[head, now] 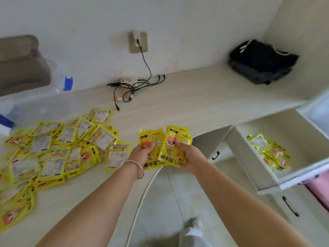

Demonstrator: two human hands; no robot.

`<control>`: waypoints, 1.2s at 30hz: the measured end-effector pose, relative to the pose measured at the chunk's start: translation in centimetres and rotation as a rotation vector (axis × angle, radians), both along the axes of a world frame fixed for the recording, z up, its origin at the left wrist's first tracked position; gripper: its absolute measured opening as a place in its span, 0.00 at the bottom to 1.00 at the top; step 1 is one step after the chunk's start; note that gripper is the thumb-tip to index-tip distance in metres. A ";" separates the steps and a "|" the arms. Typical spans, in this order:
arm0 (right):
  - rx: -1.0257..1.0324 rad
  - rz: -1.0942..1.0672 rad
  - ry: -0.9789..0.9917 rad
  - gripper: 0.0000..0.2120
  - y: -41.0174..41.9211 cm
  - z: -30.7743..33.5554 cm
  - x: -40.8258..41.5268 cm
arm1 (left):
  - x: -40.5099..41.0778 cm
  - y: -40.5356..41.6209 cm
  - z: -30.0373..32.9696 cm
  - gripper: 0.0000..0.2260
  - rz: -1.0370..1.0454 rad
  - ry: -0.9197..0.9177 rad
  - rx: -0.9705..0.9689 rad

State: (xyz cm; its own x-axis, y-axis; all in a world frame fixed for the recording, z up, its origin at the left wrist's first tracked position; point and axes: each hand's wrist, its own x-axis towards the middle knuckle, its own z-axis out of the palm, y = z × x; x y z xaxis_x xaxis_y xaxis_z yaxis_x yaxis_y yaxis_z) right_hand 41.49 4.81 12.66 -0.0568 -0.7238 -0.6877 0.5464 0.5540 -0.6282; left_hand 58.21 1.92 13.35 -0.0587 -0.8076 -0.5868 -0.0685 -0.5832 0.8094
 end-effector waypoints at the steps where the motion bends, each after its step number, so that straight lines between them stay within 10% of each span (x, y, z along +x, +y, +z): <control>1: 0.005 -0.040 0.022 0.13 0.6 -0.1 -2.0 | -2.5 -0.1 0.4 0.04 -0.053 0.008 0.007; 20: 0.128 -0.656 0.114 0.17 11.6 -1.1 -35.2 | -42.3 2.8 -0.7 0.09 -0.606 0.033 0.107; 26: 0.220 -0.706 0.147 0.39 8.8 -6.0 -40.5 | -49.0 -1.0 -2.8 0.06 -0.744 -0.051 0.123; 36: 0.359 -0.949 0.037 0.26 3.6 -11.0 -46.1 | -58.1 -8.6 -9.0 0.10 -1.018 -0.201 0.226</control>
